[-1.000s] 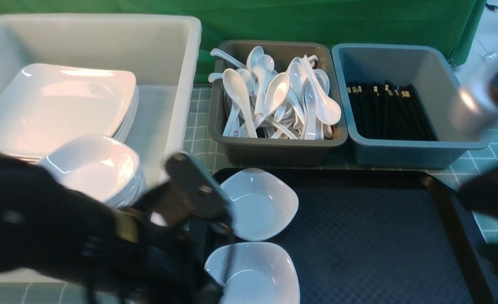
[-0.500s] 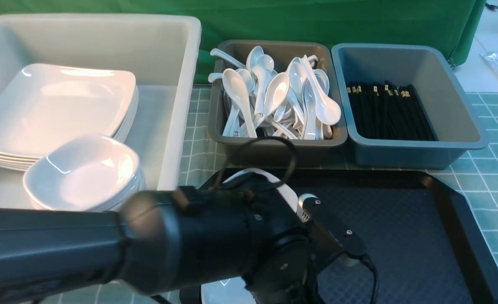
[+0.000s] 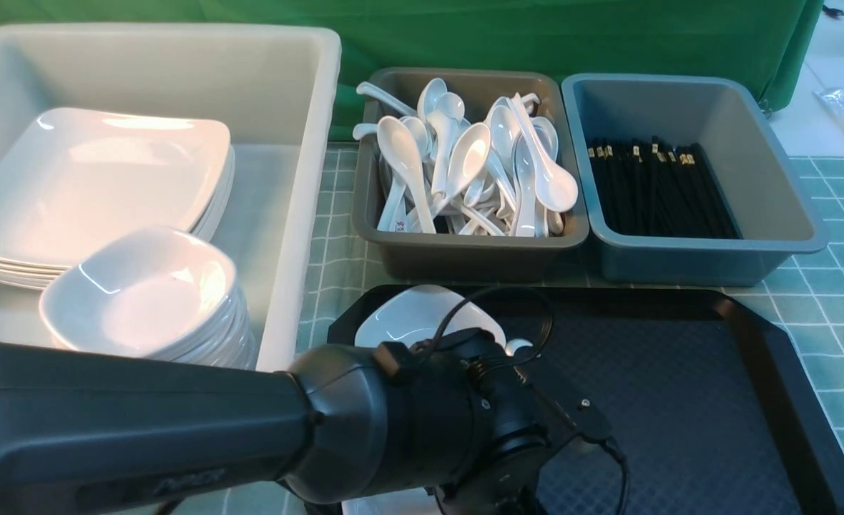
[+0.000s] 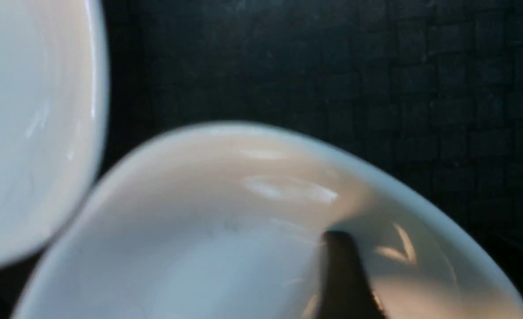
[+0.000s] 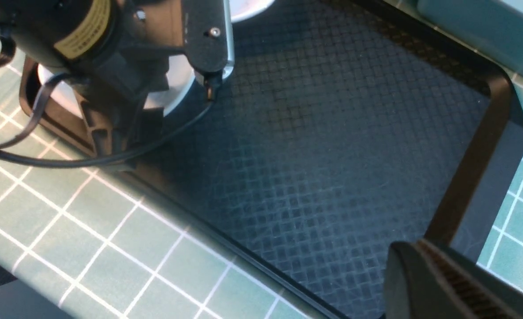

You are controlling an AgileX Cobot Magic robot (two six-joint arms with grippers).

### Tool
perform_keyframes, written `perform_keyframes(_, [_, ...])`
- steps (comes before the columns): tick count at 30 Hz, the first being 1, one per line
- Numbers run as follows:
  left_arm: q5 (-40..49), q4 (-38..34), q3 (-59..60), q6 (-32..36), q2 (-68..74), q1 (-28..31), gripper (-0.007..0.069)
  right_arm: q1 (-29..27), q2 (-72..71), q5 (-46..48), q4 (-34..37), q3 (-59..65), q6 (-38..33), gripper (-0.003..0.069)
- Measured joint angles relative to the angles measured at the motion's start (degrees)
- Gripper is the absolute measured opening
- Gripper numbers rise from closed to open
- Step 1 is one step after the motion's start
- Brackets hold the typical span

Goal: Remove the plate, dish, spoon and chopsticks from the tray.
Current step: Use the left arm to grab a small plate from the dinner plate, then use the left arm to put the small plate into the large storage box on the left

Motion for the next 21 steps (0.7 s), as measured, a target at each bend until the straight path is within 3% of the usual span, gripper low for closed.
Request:
perform_keyframes(3, [1.38,-0.55,0.00,0.31,-0.70,-0.17,0.0239,0.00,0.00,0.00,0.00,0.00,-0.66,0.0034])
perform_keyframes(7, [1.99,-2.87,0.00,3.59,-2.67,-1.89,0.0204,0.00,0.00,0.00,0.02,0.00,-0.97,0.0035])
perform_keyframes(13, [4.84,-6.45,0.05,4.50,-13.18,-6.55,0.0030,0.00,0.00,0.00,0.02,0.00,-1.01,0.0035])
perform_keyframes(17, [7.52,-4.58,0.05,4.57,-20.52,-6.84,0.0022,0.00,0.00,-0.37,0.02,0.00,-1.01,0.0035])
perform_keyframes(21, [13.48,5.31,0.05,5.69,-32.68,-6.84,0.0022,0.00,0.00,-3.16,0.02,0.00,-1.01,0.0035])
